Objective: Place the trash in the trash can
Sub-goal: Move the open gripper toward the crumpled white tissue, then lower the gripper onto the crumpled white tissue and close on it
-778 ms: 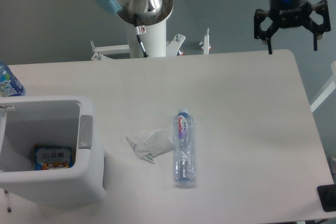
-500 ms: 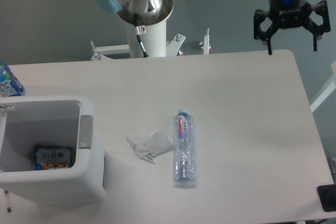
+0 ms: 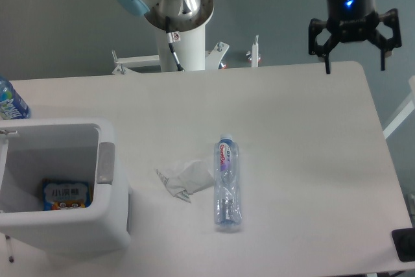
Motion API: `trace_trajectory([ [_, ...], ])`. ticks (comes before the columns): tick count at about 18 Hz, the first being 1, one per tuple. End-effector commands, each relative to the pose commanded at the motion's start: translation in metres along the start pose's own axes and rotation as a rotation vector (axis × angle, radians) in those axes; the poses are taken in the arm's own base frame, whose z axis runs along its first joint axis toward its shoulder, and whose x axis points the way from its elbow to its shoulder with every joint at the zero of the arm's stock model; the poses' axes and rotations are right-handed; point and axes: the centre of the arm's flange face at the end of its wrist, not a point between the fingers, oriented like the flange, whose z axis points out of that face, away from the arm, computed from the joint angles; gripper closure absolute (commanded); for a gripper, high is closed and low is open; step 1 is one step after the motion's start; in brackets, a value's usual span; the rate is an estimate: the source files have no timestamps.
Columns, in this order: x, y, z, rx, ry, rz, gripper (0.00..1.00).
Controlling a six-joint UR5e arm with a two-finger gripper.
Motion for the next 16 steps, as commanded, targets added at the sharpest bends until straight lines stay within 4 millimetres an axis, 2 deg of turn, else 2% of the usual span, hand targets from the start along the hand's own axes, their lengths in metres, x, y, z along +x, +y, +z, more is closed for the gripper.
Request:
trace_trajectory([
  [1,0.011,-0.007,0.0,0.009,0.006,-0.001,0.0],
  [5,0.053,-0.016,0.02,0.003,0.071,0.042,0.0],
  [8,0.085,-0.027,0.034,0.003,0.124,0.161,0.0],
  [12,0.121,-0.018,0.059,-0.006,0.198,0.378,0.0],
  [16,0.147,-0.025,0.077,-0.009,0.252,0.445,0.0],
])
